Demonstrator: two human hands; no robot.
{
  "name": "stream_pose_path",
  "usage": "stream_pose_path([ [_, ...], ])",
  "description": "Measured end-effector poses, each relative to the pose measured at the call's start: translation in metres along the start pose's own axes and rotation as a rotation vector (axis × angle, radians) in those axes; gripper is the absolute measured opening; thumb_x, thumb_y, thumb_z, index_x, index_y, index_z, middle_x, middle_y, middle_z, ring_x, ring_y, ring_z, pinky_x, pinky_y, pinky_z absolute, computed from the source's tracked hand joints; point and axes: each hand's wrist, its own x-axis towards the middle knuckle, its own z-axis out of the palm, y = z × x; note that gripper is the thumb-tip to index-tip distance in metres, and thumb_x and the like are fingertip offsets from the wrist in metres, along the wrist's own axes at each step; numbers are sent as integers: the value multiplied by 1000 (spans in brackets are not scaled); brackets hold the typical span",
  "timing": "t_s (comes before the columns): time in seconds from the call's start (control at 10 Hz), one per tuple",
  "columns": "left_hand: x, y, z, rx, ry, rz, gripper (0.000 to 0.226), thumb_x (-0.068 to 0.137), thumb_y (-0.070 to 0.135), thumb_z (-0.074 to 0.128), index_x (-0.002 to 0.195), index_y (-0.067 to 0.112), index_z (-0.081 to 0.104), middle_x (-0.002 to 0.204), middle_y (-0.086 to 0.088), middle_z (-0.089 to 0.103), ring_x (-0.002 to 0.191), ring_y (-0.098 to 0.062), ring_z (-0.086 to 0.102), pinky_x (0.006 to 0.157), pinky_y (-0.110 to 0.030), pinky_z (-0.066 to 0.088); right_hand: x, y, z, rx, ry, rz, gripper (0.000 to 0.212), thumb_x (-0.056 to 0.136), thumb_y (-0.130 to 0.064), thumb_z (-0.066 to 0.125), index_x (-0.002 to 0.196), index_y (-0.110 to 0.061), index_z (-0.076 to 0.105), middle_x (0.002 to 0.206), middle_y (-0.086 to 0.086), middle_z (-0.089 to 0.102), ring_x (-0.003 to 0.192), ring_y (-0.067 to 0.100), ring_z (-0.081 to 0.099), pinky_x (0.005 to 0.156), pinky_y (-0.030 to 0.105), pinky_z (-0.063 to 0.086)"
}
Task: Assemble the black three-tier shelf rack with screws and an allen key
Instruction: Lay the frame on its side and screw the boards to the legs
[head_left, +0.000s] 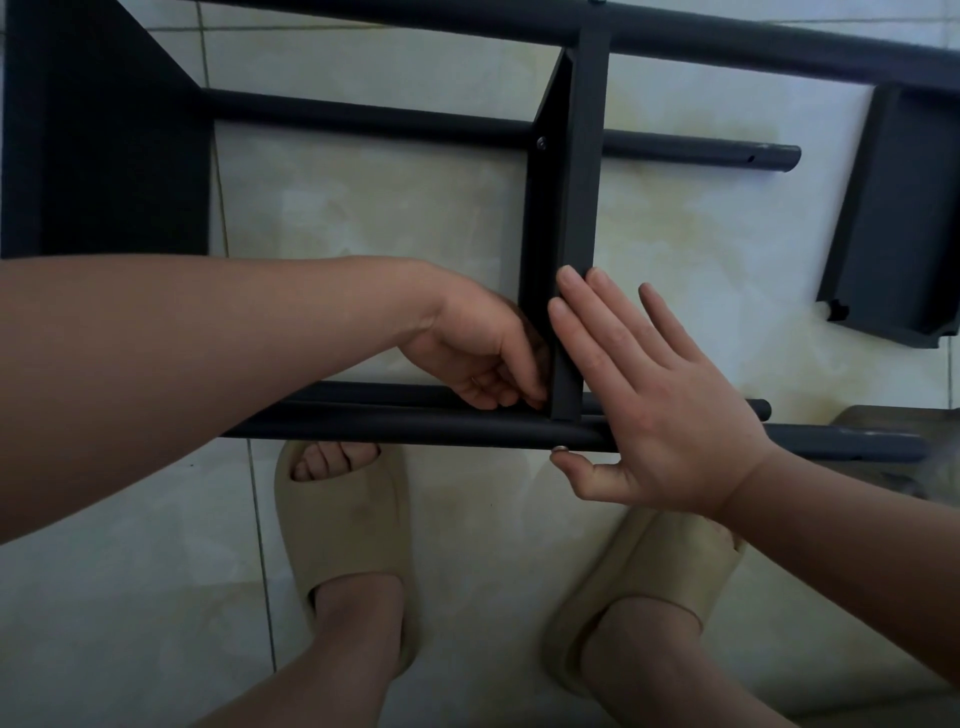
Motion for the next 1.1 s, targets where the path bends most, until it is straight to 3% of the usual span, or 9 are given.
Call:
stream_pose_path([
  [0.2,3,-1,4,-4,6,15,19,95,9,55,112,11,62,88,2,63,74,-10,53,77,-26,43,0,1,0,-5,4,1,99,88,-63,51,159,-1,22,168,17,13,157,32,11,121,61,24],
  [0.4,0,0,-1,96,51,-21,12,92,13,63,103,17,68,92,1,67,75,-10,54,78,-26,44,0,0,0,-3,0,0,99,88,-63,51,159,-1,21,168,17,13,157,33,11,120,61,24],
  [0.5,-1,5,-1,77,36,6,13,91,6,62,100,14,67,85,2,67,73,-9,55,74,-23,44,0,0,0,-4,-3,1,99,88,-64,51,159,-1,22,168,17,13,157,33,11,120,61,24],
  [0.6,1,6,1,36,26,18,17,93,5,56,108,9,65,87,0,64,75,-11,55,75,-24,44,0,0,0,0,2,2,99,88,-64,51,159,-1,22,168,17,13,157,33,11,120,61,24],
  [0.8,2,1,-1,167,122,-2,15,92,20,66,106,18,69,95,1,69,83,-14,58,82,-30,48,0,0,0,0,-7,4,99,88,-64,51,159,-1,21,168,16,12,157,32,10,121,61,24],
  [0.9,-1,3,-4,189,100,-27,9,91,19,67,99,19,70,90,2,71,79,-12,58,78,-26,47,0,0,-1,2,-9,7,99,89,-64,50,160,-2,21,169,16,12,157,32,10,121,61,24],
  [1.1,-1,6,-2,97,30,7,16,92,5,60,104,13,67,92,0,69,75,-9,57,70,-21,43,0,0,-1,3,-10,7,99,88,-64,51,160,-2,21,169,16,13,157,33,11,121,60,24],
])
